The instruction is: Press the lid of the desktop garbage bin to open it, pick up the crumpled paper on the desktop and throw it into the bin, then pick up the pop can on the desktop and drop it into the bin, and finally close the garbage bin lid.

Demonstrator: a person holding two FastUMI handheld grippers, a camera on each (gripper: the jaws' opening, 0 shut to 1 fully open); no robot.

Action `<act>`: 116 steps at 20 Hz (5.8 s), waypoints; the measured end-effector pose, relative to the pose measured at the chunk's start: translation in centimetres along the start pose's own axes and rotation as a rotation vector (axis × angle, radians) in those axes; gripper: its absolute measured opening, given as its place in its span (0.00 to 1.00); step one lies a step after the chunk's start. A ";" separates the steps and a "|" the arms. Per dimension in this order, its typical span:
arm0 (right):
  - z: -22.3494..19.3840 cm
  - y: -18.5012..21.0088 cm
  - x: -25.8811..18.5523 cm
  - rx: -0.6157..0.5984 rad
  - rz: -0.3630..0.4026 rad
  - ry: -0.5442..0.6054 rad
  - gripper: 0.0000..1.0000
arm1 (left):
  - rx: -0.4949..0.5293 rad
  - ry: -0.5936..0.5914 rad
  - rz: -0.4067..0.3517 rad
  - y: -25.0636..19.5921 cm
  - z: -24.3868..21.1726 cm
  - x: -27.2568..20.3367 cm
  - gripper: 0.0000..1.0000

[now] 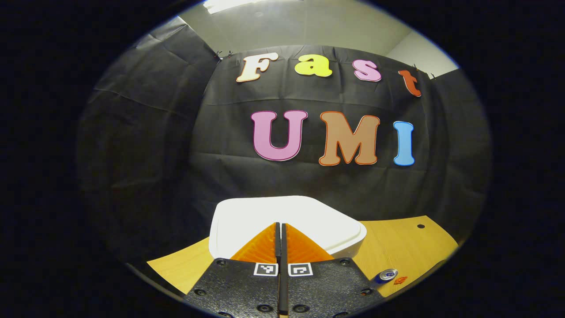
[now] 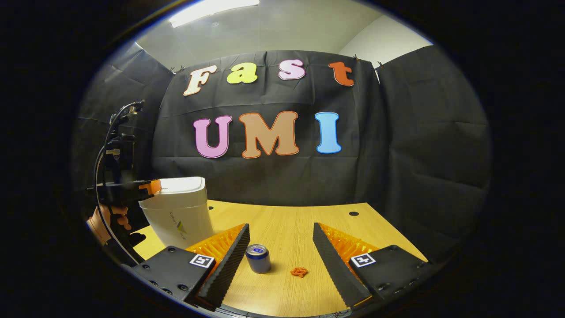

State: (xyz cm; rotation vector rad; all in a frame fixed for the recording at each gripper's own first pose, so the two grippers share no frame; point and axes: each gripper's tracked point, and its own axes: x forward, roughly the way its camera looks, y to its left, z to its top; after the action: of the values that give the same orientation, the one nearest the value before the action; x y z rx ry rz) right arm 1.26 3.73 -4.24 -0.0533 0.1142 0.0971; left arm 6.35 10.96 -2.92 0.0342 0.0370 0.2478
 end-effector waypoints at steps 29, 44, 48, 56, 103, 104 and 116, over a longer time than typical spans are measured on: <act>-1.5 0.5 -0.6 0.005 0.029 0.045 0.96 | 0.018 0.140 -0.045 0.0 -0.6 -0.2 0.00; -1.1 -0.8 -0.1 0.025 0.011 0.016 0.96 | 0.111 -0.138 -0.090 -2.0 9.9 -3.3 0.00; -1.3 -1.9 -0.2 0.028 -0.004 0.017 0.96 | 0.042 -0.151 -0.116 -2.9 11.0 -5.3 0.00; -4.6 -4.3 1.7 0.026 -0.001 0.078 0.96 | 0.057 -0.140 -0.075 -2.3 9.0 -8.4 0.00; 3.8 7.2 16.2 0.007 0.497 0.381 0.29 | 0.045 -0.037 0.306 9.7 3.4 -16.3 0.93; 5.3 9.0 16.0 0.006 0.535 0.352 0.29 | 0.039 -0.026 0.298 9.9 3.1 -16.2 0.93; 7.5 26.2 17.6 -0.109 0.666 0.270 0.30 | 0.106 0.006 0.356 16.8 2.5 -18.0 0.93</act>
State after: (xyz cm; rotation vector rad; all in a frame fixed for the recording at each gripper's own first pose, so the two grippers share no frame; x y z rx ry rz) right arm 16.86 31.82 -0.08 -0.1365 0.3948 0.7630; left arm -15.10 22.76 0.81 0.1467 0.0500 0.6020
